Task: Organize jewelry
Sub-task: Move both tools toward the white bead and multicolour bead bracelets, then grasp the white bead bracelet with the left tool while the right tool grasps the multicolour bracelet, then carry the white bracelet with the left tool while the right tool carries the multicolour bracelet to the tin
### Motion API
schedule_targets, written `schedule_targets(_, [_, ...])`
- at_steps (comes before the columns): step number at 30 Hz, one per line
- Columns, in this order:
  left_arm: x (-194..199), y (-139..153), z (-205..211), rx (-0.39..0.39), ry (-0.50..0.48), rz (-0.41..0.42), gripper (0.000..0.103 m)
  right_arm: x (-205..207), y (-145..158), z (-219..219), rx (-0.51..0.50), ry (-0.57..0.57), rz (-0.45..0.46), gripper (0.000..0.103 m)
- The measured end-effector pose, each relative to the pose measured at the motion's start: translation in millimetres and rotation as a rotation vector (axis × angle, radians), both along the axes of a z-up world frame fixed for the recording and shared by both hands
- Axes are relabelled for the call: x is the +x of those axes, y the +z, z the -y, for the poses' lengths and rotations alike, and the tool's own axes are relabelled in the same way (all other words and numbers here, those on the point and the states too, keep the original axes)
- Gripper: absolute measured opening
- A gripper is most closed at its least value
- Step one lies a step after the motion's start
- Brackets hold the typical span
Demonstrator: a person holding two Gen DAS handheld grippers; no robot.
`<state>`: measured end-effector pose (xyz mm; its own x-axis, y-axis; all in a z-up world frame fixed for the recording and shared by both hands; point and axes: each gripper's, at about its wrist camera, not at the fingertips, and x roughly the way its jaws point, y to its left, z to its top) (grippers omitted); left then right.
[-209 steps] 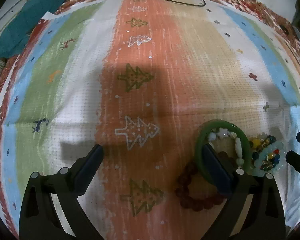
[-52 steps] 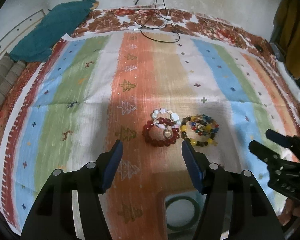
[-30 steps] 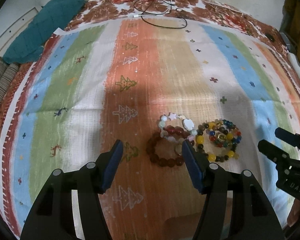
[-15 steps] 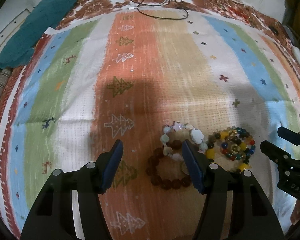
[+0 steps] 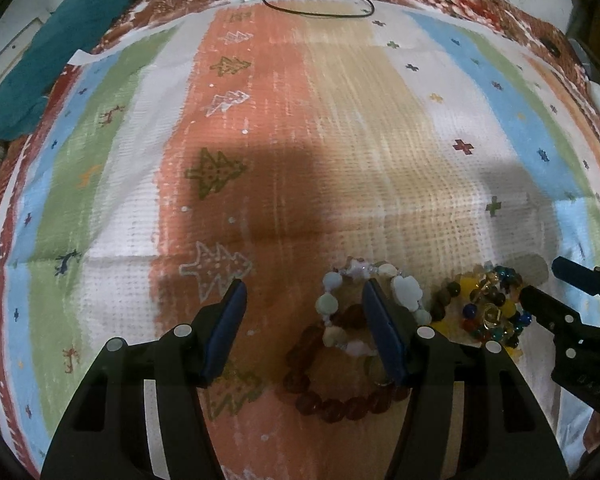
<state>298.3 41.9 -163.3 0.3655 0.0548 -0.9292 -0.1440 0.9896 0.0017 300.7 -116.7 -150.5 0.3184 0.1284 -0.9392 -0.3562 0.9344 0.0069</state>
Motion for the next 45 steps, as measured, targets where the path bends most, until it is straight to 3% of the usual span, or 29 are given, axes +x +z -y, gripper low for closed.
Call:
schedule_targets(5, [2.6,-8.1,-5.7,-0.008,0.019,-0.006,0.045,-0.2,-2.9,-5.7,-0.021,0.019,0.022,0.047])
schedule_targets(8, [1.0,-10.7,-8.3,-0.003,0.022,-0.001,0.034,-0.8,-3.6,-6.6,-0.037,0.026,0.033,0.033])
schedule_targets(11, [-0.9,-10.9,-9.3,0.022,0.021,-0.003,0.01,-0.7,-1.8,-5.8,-0.022,0.027,0.036,0.011])
schedule_targets(17, [-5.1,-1.7,-11.9,0.003,0.016,0.002,0.01,-11.9,5.5,-12.7,-0.012,0.07,0.088,0.01])
schedule_targets(25, [-24.7,34.1,-9.0,0.007,0.029,0.084,0.01,-29.9,41.1,-16.4,0.05,0.101,0.166,0.01])
schedule_targets(45, [-69.3,86.6,10.2,-0.01,0.029,0.155,0.01,-66.5,83.6,-6.2,0.117,0.073,0.265,0.01])
